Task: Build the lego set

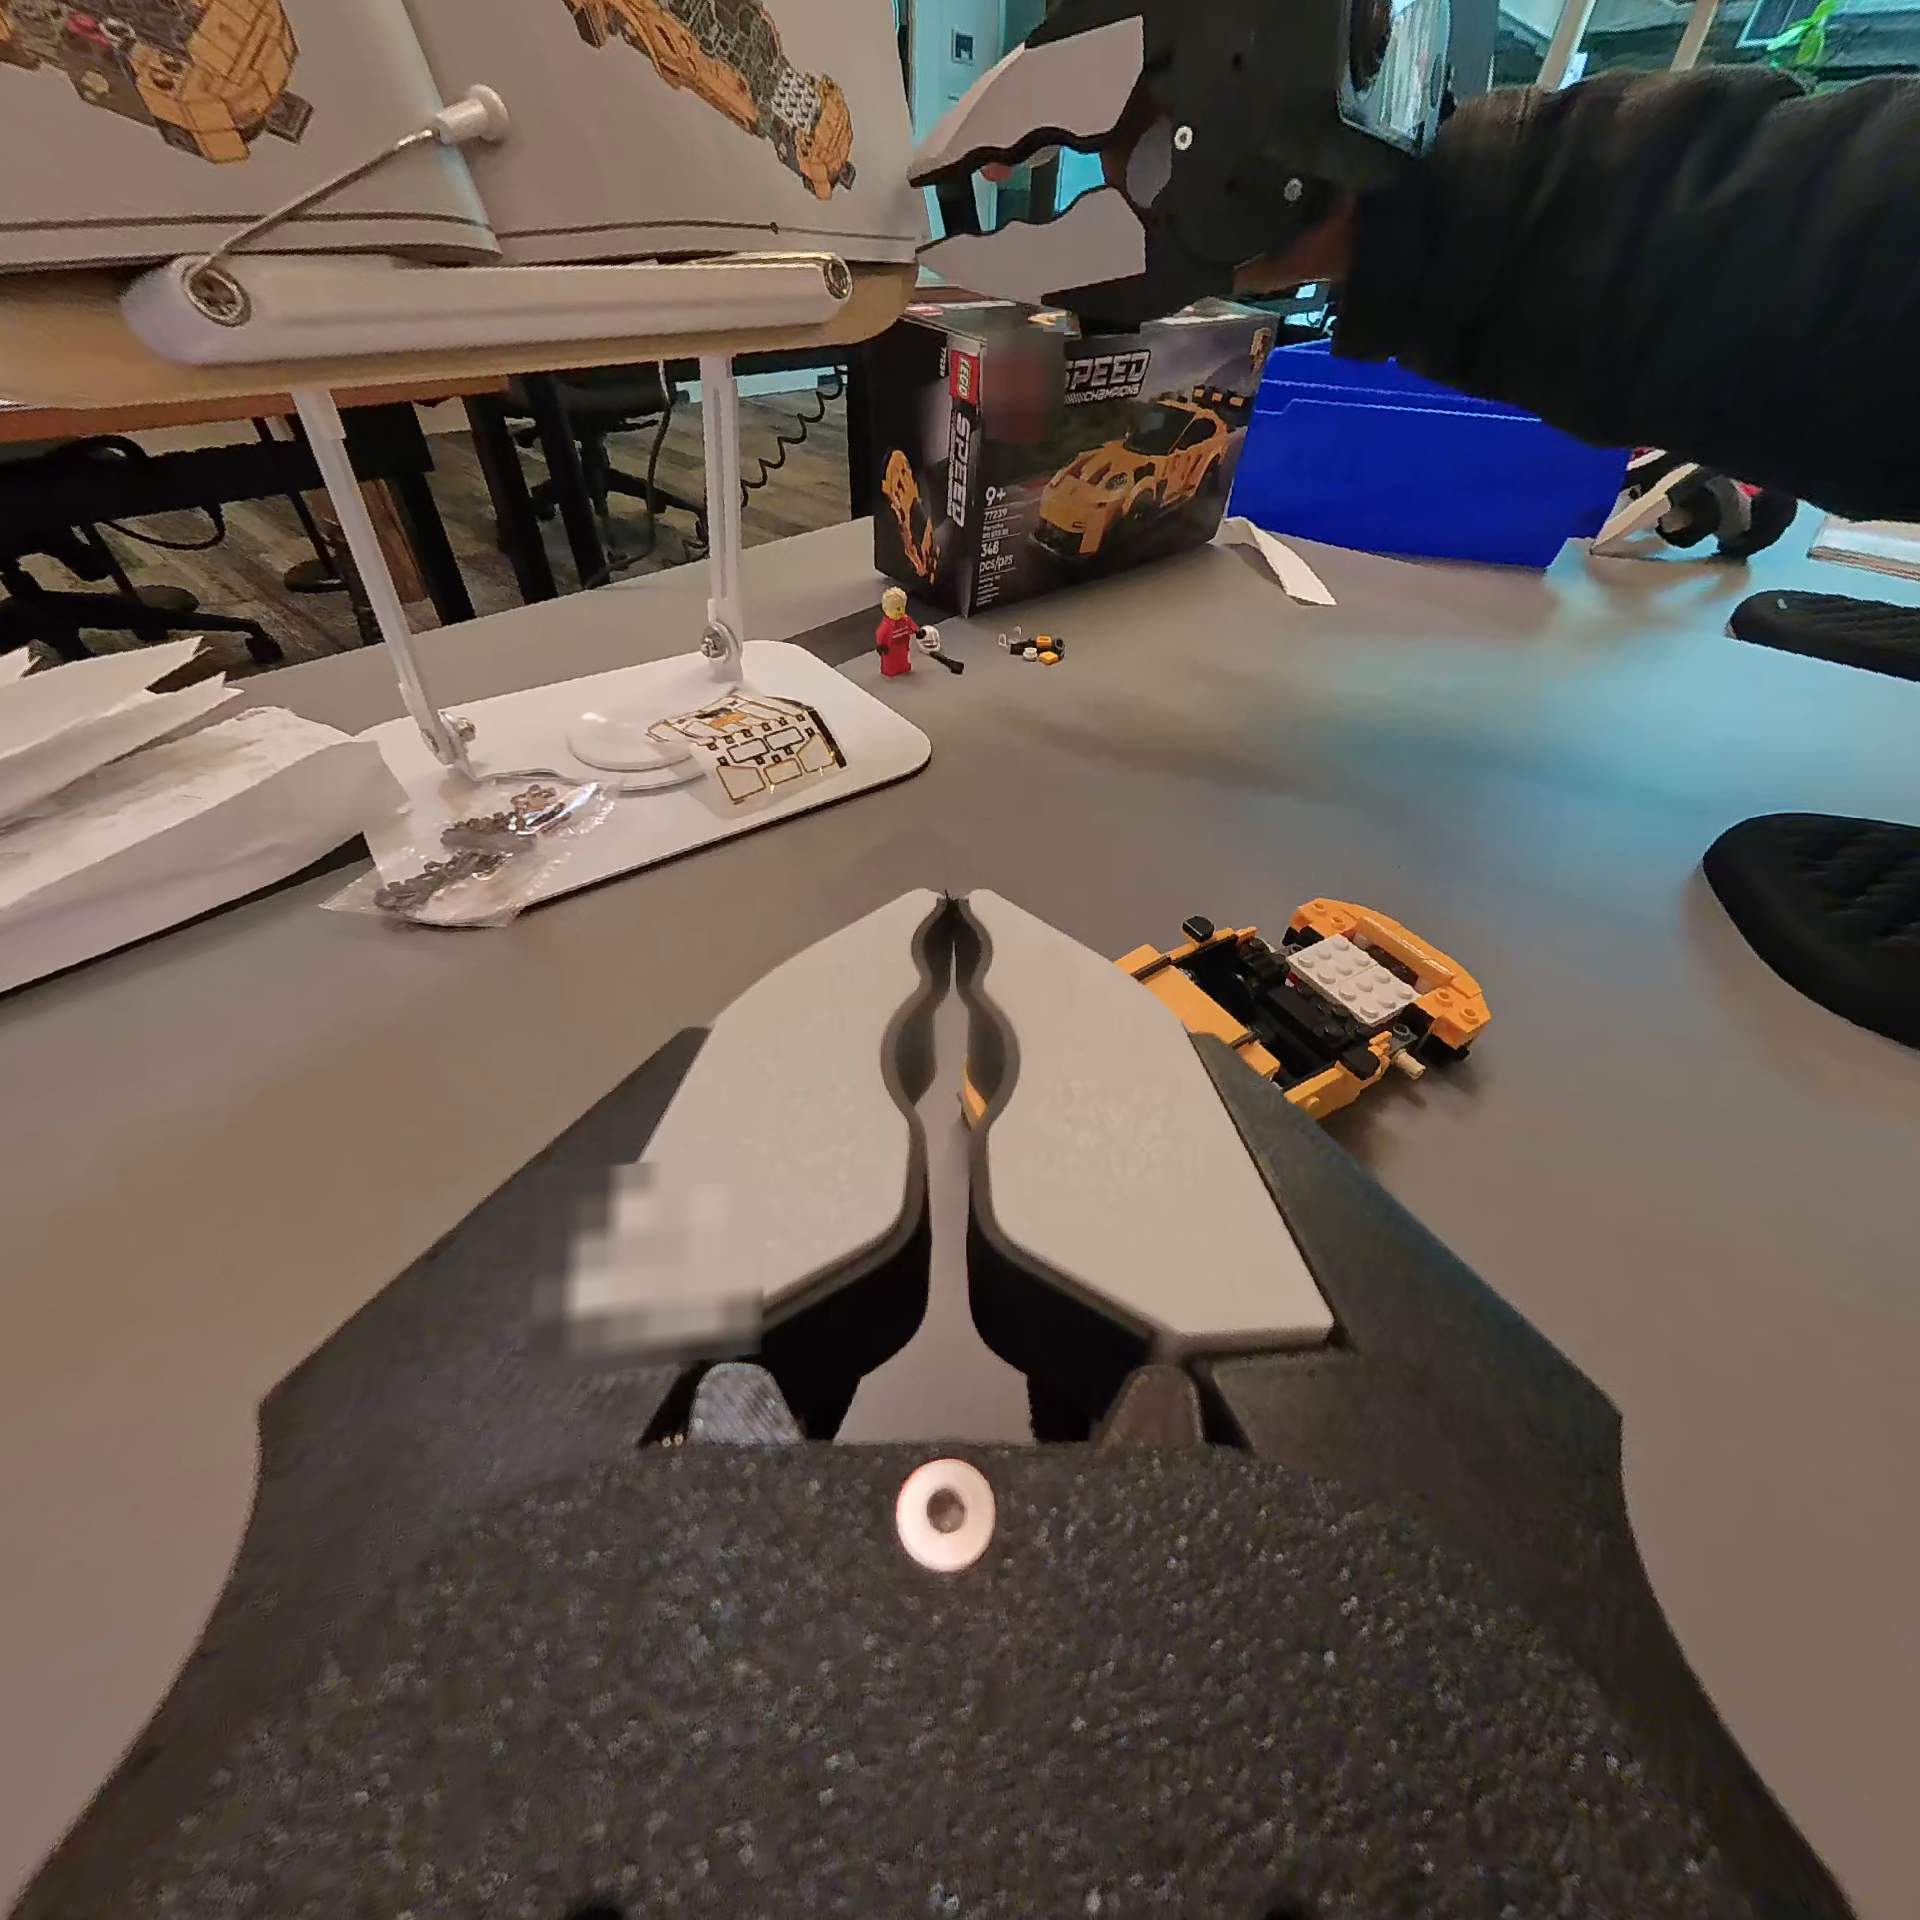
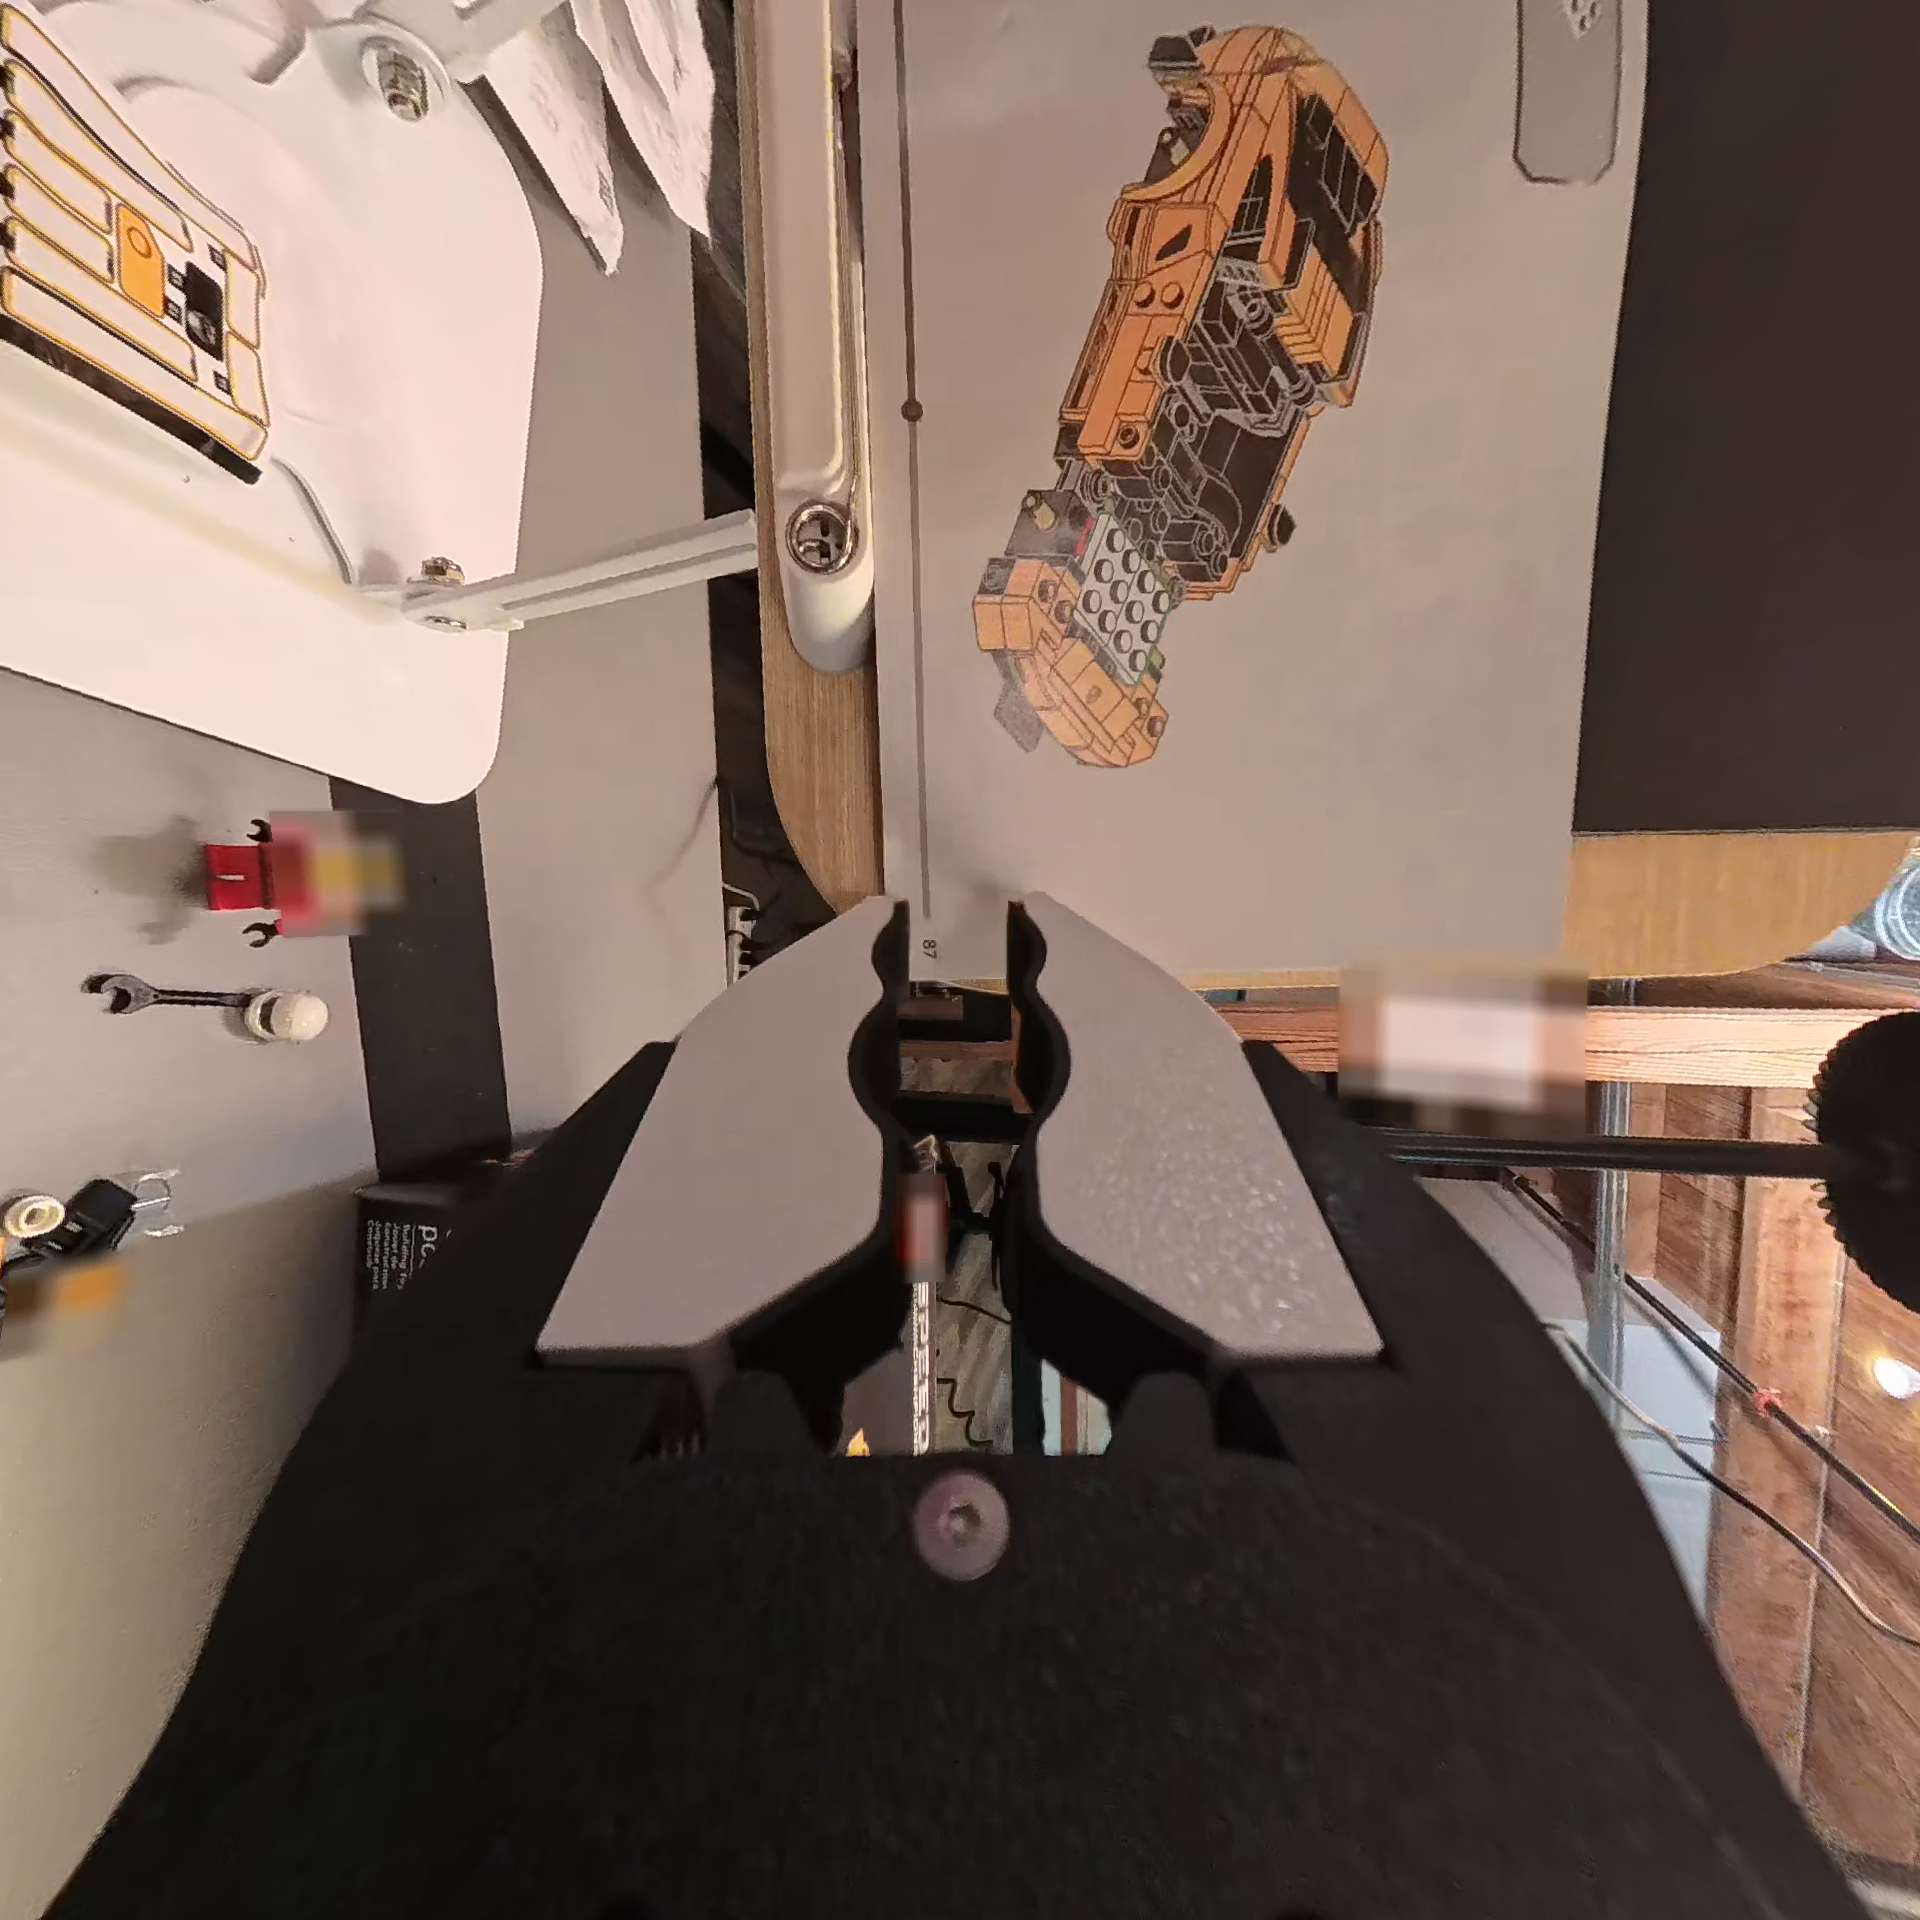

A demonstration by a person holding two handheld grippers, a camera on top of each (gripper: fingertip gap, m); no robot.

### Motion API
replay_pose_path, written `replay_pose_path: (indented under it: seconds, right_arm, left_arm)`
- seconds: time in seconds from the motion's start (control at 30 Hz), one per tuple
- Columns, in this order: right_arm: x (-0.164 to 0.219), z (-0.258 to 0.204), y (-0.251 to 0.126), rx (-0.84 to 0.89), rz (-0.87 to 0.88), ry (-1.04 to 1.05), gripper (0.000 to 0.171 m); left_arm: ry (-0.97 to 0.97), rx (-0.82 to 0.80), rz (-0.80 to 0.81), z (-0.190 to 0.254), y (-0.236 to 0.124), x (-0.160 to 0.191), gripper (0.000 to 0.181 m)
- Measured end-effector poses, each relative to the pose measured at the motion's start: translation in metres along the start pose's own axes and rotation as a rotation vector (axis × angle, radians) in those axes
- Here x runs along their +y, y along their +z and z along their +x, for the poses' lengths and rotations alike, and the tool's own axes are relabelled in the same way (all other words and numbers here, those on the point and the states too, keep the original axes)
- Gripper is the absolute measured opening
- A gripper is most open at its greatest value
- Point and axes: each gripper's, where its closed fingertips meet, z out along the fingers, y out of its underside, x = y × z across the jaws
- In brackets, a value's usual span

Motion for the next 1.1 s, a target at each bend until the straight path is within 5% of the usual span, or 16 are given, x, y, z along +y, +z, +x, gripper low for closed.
replay_pose_path:
  seconds: [0.27, 0.53, 1.1]
  right_arm:
    - [-0.0020, 0.0045, 0.0004, 0.026, 0.001, 0.014, 0.008]
    - [-0.0004, -0.0004, 0.0004, 0.020, -0.005, 0.004, 0.023]
    - [0.0018, -0.0034, 0.0020, 0.015, -0.011, -0.007, 0.016]
  left_arm:
    - [-0.004, 0.007, -0.008, 0.0011, 0.0011, 0.0024, 0.000]
    - [-0.006, 0.016, -0.016, 0.0024, 0.0018, 0.0045, 0.000]
    - [-0.008, 0.027, -0.023, 0.0044, 0.0025, 0.0064, 0.000]
